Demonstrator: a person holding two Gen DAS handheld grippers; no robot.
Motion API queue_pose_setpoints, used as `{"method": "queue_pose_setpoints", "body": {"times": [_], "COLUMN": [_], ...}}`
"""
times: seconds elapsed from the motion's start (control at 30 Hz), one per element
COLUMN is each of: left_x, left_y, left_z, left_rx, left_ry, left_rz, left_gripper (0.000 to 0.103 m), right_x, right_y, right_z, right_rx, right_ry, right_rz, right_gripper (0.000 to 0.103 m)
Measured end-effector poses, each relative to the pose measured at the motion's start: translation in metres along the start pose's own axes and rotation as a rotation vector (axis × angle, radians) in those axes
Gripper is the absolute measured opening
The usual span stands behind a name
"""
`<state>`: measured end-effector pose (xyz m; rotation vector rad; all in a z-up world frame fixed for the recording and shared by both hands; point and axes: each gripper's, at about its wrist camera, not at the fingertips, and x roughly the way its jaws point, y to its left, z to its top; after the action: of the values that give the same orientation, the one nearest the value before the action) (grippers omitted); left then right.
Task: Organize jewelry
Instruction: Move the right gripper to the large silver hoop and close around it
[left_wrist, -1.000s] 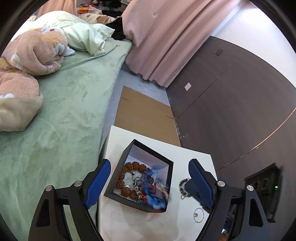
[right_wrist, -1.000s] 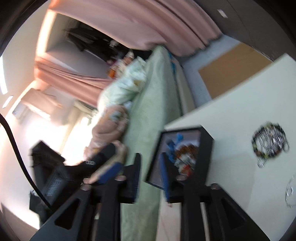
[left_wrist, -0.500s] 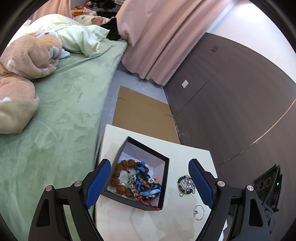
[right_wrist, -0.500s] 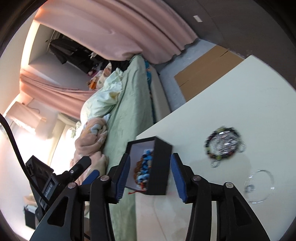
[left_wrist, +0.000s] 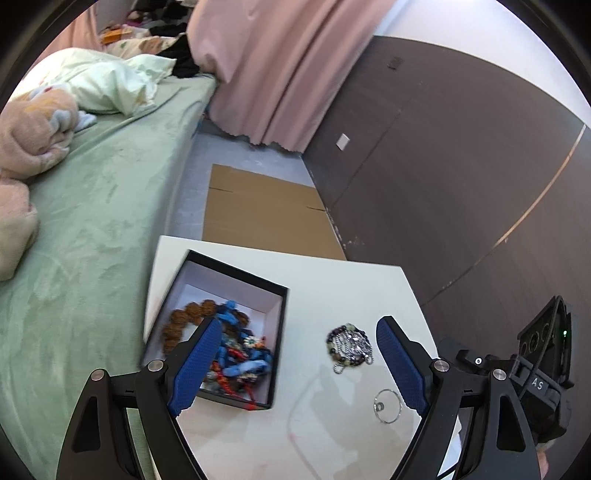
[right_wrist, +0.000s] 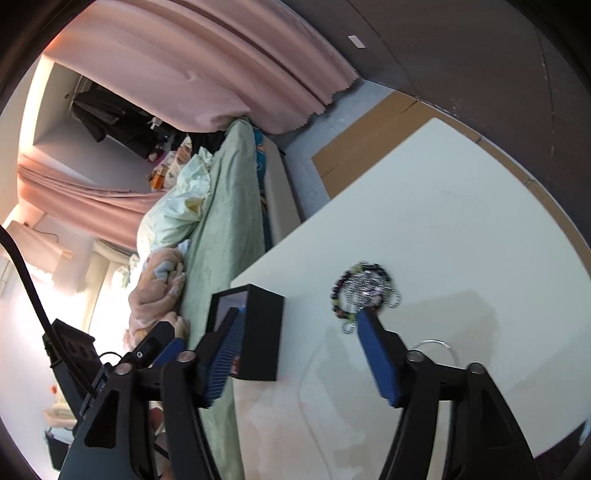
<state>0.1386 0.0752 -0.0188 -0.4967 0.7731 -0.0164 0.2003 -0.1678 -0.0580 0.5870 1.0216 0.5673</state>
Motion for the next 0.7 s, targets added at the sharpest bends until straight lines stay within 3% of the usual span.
{"method": "queue_pose_setpoints", "body": {"times": [0.27, 0.7], "left_x": [0.017, 0.036], "left_y": [-0.031, -0.051], "left_z": [-0.010, -0.025], "left_rx": [0.089, 0.172], "left_ry": [0.027, 0.082], "left_rz": [-0.018, 0.007], "left_gripper": [0.086, 0.086], "right_x": [-0.014, 0.001], "right_y": [-0.024, -0.047], "right_z": [0.004, -0.009], "right_rx": [-0.003, -0.160], "right_ry": [0.030, 0.209], "right_rz": [-0.076, -0.266], "right_gripper": [0.076, 0.076]}}
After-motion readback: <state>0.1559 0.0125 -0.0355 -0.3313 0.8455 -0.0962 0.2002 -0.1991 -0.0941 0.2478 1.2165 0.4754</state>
